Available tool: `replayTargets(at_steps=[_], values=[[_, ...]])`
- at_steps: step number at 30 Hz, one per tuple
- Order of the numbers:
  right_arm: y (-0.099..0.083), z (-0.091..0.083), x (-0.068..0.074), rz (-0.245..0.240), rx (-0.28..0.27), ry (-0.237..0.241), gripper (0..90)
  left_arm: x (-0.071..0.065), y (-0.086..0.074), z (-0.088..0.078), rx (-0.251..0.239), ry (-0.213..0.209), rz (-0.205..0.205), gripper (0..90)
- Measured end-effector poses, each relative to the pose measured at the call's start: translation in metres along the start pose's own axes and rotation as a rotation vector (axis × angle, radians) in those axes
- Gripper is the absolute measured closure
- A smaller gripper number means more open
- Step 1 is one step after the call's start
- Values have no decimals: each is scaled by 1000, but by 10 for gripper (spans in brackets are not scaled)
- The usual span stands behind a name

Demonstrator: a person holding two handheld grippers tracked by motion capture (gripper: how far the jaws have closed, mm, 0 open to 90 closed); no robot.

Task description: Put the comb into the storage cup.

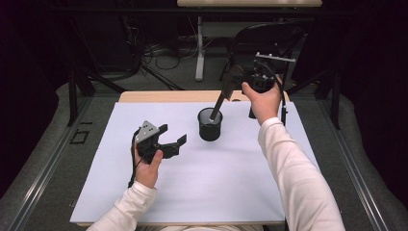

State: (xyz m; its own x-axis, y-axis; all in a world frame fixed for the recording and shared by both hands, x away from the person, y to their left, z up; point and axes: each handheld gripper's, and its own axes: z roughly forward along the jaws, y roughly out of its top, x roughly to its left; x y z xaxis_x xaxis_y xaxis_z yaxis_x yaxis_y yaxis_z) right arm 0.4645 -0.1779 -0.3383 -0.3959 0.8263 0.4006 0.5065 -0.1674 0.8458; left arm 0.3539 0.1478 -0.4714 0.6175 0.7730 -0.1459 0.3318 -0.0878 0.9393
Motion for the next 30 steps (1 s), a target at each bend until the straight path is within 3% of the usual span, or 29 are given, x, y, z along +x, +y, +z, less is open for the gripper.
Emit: replayTargets(at_steps=[6,12,30], values=[[2,9,-1,12,-4,-15,871,1,0,-1,-3,9,2,160],[0,15,-3,13,-24,-37,871,1,1,-2,16,28,39,160],[-7,39,-9,24,-2,-68,871,6,0,-7,3,36,23,160]])
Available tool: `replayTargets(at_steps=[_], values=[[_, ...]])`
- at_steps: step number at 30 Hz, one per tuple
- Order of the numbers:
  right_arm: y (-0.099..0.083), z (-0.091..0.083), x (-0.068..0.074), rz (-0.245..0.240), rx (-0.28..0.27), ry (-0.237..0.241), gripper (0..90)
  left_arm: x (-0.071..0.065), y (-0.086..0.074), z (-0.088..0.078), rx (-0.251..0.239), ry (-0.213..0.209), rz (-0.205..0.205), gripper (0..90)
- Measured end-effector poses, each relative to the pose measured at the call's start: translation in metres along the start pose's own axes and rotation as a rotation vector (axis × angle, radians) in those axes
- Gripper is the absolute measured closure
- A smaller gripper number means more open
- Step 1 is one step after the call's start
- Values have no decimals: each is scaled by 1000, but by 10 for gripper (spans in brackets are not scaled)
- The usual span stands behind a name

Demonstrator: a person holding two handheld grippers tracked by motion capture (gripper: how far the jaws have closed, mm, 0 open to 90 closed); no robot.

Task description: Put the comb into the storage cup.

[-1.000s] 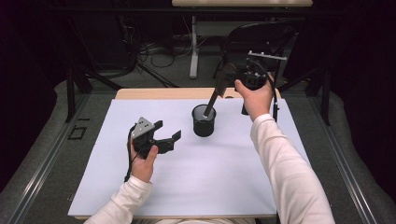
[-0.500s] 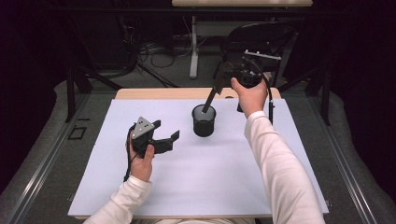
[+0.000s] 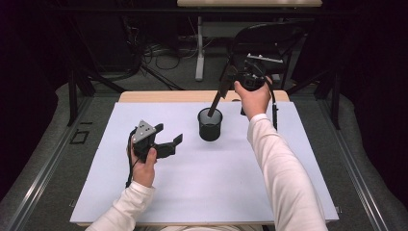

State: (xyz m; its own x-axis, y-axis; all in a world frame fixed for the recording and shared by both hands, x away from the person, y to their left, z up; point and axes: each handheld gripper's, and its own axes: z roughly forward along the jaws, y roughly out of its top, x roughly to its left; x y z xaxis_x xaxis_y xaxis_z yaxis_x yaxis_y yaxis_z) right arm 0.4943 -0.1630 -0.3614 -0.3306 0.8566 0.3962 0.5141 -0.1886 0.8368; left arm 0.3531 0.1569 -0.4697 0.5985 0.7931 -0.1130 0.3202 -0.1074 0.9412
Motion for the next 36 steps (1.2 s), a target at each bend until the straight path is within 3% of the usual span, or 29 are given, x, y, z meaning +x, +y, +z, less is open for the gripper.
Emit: replayTargets(at_steps=[17,25,36], values=[[-18,14,0,3,6,-29,871,2,1,-5,-27,1,-6,160],[-34,27,1,-3,51,-32,871,3,2,-4,-32,-6,-3,160],[-46,30,1,4,64,-31,871,2,1,0,-31,-22,-1,159]])
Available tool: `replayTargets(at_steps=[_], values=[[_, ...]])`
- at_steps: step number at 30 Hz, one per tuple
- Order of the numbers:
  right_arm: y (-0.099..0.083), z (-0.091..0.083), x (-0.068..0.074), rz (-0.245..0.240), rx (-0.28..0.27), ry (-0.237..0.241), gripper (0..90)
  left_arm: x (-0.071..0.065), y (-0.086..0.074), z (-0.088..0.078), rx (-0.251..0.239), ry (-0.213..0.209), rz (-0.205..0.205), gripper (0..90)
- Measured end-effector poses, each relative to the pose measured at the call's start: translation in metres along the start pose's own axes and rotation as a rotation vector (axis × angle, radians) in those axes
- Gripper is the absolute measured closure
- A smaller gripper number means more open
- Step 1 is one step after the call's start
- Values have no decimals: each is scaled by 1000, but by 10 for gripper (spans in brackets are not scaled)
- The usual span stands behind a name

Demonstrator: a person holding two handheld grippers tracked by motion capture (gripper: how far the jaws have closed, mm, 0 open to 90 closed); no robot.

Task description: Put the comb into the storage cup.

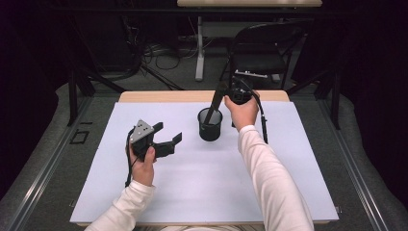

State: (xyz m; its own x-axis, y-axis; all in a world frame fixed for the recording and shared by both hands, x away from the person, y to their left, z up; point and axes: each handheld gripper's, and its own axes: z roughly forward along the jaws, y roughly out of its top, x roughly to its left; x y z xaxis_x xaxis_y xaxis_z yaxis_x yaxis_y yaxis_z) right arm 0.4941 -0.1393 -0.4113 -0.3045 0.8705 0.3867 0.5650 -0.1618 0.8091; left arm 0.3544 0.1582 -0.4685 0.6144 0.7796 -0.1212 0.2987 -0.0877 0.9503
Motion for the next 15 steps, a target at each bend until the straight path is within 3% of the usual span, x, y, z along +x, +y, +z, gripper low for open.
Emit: replayTargets(at_steps=[15], values=[[-6,3,-8,44,11,15,870,-1,-1,3,11,-2,7,159]])
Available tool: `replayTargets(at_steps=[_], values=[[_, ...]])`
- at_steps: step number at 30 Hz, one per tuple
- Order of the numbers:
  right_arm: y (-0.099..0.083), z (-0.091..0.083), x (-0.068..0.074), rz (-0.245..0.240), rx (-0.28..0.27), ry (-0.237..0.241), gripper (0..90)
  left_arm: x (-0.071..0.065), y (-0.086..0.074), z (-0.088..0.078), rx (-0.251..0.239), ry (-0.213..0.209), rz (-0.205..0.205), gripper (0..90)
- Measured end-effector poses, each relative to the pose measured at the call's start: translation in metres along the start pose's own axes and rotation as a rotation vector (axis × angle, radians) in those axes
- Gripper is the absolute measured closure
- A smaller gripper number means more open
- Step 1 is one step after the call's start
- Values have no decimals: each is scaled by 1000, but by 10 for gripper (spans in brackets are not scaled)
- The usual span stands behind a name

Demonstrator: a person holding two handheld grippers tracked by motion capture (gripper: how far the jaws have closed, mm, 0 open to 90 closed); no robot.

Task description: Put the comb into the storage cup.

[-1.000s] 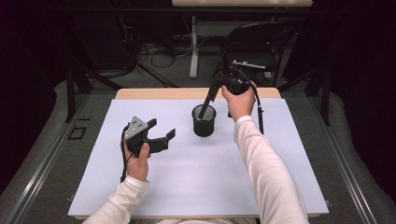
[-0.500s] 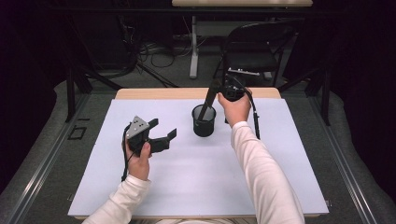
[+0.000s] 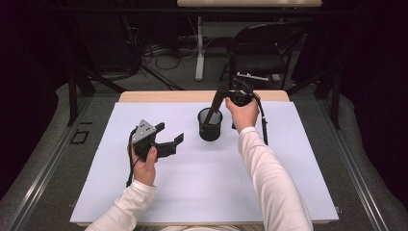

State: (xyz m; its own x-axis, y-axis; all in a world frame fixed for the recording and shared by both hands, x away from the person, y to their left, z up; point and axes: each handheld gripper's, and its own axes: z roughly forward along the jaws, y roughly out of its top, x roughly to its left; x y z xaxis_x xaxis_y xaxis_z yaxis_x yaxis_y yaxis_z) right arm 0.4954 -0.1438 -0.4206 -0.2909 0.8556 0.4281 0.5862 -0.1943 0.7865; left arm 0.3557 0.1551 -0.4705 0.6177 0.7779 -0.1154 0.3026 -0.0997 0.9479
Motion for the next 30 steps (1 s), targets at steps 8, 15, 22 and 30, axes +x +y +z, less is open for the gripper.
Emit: replayTargets(at_steps=[8,15,22,30], values=[[-3,2,-4,21,13,9,871,0,0,1,5,4,2,159],[-5,4,-7,34,5,13,871,0,-1,0,7,5,0,159],[-5,3,-12,52,9,16,870,1,-1,1,6,5,-3,159],[-5,1,-19,55,17,6,869,0,-2,2,18,4,3,160]])
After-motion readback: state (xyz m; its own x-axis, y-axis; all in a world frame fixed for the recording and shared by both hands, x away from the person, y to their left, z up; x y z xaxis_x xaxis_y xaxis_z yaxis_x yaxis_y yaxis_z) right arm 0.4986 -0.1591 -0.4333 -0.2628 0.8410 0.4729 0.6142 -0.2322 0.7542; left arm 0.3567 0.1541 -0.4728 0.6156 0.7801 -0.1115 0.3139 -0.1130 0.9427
